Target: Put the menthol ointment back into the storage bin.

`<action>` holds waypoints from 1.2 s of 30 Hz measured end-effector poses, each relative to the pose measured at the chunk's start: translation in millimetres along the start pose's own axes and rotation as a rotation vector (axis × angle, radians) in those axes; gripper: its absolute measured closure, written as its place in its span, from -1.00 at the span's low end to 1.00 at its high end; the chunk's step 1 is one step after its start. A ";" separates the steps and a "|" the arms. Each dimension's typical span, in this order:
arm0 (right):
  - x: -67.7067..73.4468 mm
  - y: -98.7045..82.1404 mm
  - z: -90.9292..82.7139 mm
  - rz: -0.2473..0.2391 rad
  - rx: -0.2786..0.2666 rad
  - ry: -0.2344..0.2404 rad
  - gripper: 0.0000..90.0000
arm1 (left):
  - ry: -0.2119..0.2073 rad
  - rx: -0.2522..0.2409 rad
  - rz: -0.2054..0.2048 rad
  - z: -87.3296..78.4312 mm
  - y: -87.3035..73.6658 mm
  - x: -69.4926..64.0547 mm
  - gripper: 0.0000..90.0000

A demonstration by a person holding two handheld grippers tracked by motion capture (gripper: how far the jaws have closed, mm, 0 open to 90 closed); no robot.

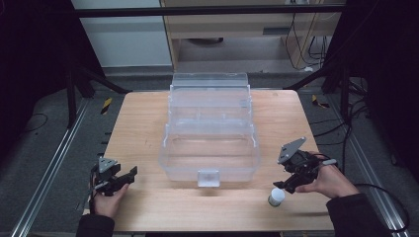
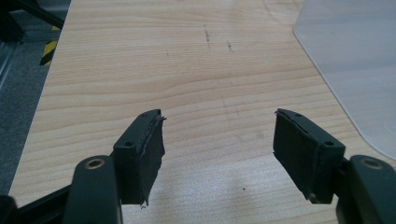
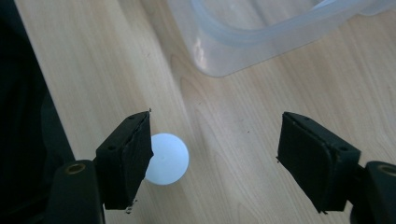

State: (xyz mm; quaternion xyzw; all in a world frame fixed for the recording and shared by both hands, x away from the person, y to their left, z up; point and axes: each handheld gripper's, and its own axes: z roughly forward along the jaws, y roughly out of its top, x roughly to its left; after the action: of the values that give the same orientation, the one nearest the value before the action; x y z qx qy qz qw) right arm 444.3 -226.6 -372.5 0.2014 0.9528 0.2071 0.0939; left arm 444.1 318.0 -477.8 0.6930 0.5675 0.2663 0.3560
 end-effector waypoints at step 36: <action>20.1 -7.0 29.8 -0.239 0.199 0.101 -0.13 | -0.002 0.008 0.017 0.8 0.0 -1.3 -0.26</action>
State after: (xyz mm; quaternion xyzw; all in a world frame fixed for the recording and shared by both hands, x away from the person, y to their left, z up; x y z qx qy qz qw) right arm 431.6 -213.4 -404.2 0.0844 0.9892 0.1090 0.0494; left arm 444.4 316.5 -478.2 0.6992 0.5625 0.2666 0.3515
